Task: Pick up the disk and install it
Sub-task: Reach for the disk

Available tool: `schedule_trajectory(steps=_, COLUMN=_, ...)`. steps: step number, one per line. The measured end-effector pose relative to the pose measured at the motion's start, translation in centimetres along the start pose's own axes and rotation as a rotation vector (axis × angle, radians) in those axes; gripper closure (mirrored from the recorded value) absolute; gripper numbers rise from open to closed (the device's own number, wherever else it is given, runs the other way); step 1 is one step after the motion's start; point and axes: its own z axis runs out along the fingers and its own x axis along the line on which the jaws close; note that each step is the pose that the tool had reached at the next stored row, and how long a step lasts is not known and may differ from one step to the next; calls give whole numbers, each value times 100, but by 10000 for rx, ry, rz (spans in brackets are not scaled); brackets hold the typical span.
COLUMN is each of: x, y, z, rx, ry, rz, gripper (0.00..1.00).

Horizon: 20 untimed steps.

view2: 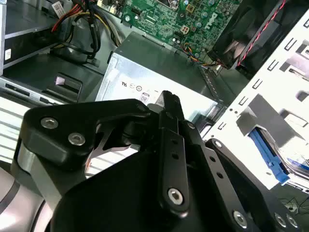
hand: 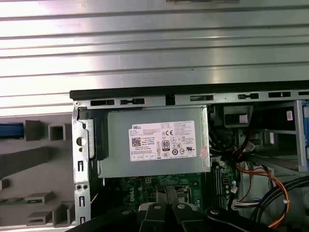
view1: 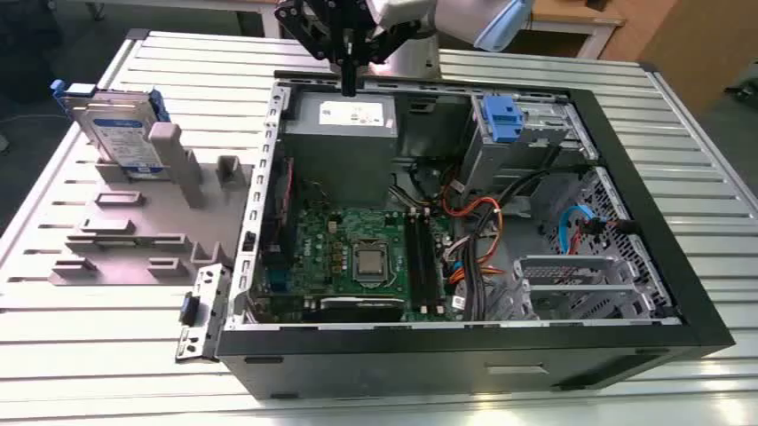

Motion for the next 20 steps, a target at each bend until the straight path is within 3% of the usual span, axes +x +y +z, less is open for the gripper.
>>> schedule_trajectory(steps=20, x=31, y=-2, z=1, rx=0, ry=1, rz=1, gripper=89)
